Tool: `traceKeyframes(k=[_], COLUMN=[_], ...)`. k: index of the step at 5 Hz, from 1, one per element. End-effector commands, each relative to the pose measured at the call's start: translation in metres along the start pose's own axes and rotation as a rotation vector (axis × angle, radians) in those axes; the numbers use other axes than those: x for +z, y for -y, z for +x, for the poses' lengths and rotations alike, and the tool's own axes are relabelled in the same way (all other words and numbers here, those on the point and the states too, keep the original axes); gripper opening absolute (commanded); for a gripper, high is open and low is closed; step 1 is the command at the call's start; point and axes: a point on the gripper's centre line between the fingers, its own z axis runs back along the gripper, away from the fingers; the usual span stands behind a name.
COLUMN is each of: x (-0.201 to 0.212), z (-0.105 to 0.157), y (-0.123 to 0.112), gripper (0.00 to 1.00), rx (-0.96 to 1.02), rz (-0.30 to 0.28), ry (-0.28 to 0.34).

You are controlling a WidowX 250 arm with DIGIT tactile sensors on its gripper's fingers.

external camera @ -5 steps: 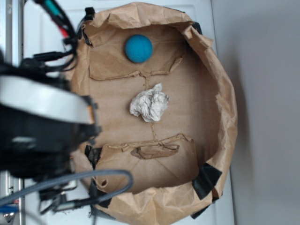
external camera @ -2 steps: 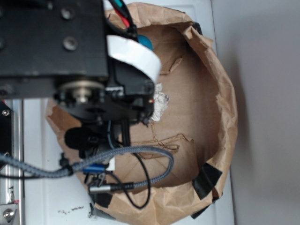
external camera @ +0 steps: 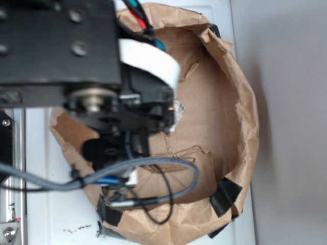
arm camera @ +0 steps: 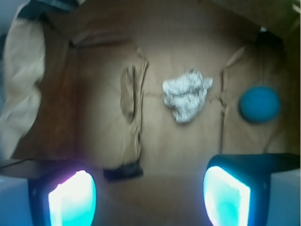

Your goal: Grab the wood chip.

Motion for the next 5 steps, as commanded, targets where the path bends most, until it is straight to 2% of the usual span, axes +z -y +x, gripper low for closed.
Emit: traceKeyframes(k=[1,2,3,5], x=[-0.030,-0.051,-0.067,-0.078], z=[0.036,0.044,0.032,0.025], y=[-0.004,-0.012,0.000,0.030], gripper=[1.00,1.00,1.00,1.00], rx=[0.105,0.147,0.187,0.218], rz=[0.020,0.006,-0.037,-0.104], ry=[0.079,0.063,0.100,0.093])
